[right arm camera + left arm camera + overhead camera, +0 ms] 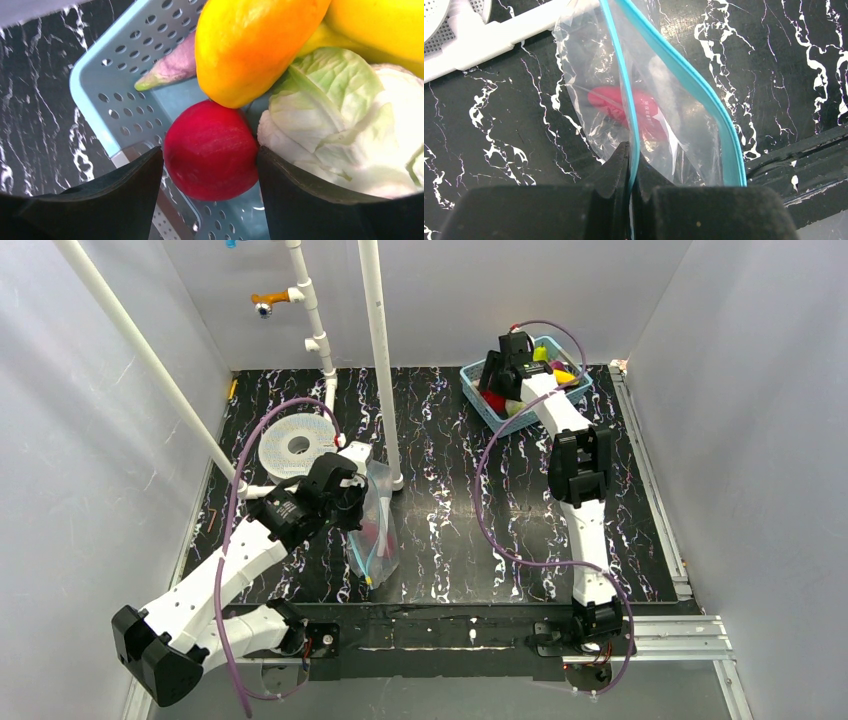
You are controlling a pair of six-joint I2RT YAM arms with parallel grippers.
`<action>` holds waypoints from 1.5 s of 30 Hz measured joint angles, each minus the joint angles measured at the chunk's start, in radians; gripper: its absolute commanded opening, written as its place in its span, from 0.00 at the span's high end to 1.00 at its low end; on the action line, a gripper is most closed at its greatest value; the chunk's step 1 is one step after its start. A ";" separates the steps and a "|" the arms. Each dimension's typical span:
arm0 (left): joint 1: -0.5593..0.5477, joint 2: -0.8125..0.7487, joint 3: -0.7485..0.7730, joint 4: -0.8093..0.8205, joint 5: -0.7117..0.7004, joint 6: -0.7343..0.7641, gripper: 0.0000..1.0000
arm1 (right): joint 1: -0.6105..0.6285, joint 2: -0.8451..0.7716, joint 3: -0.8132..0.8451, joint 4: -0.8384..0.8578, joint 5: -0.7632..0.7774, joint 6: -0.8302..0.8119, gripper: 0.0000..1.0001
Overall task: Place the food in the zip-top bag and seal the zipper
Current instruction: Adjust the bin at the center of the board, then pick up the fake fruit from the bin.
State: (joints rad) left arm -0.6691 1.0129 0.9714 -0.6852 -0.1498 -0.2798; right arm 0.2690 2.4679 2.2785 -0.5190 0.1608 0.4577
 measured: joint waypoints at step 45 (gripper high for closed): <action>0.038 -0.020 0.460 -0.447 -0.136 -0.019 1.00 | 0.069 -0.444 -0.621 -0.027 -0.032 -0.172 0.90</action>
State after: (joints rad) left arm -0.6312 0.9926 1.4314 -1.1317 -0.2856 -0.2991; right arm 0.3378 2.0241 1.6573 -0.5456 0.1290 0.2853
